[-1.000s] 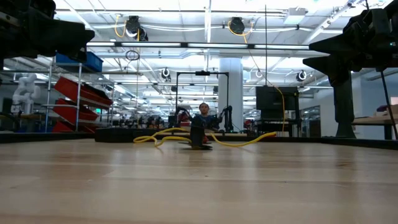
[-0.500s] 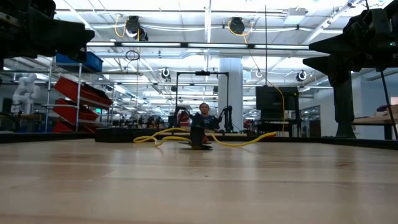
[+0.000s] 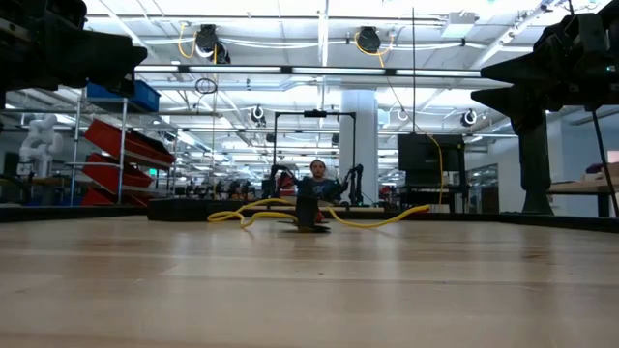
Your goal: Coil cords
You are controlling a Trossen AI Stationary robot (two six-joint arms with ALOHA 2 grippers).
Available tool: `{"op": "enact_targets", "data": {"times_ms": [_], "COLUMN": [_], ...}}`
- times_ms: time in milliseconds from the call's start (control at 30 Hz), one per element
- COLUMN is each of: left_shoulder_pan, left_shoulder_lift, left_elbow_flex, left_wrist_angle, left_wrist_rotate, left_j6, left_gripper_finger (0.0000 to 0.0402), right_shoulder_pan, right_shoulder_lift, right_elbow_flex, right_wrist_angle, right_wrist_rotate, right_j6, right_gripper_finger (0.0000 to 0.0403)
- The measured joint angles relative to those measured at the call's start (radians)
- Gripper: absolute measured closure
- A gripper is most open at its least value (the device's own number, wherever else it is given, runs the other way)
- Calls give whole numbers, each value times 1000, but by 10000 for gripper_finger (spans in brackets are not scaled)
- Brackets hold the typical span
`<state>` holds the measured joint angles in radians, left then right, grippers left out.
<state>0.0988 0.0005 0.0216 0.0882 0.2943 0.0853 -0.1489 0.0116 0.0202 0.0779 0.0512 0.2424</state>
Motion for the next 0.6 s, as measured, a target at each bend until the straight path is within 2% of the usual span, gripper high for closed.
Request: {"op": "enact_targets", "data": {"times_ms": [600], "left_shoulder_pan": [0], "left_shoulder_lift": [0], "left_elbow_flex": [0], "left_wrist_angle": [0], "left_wrist_rotate": [0], "left_j6": [0], "left_gripper_finger": [278], "right_shoulder_pan": [0], "right_shoulder_lift": [0], "right_elbow_flex": [0], "right_wrist_angle": [0], "right_wrist_rotate": [0], "right_j6": [0], "right_gripper_finger": [172]}}
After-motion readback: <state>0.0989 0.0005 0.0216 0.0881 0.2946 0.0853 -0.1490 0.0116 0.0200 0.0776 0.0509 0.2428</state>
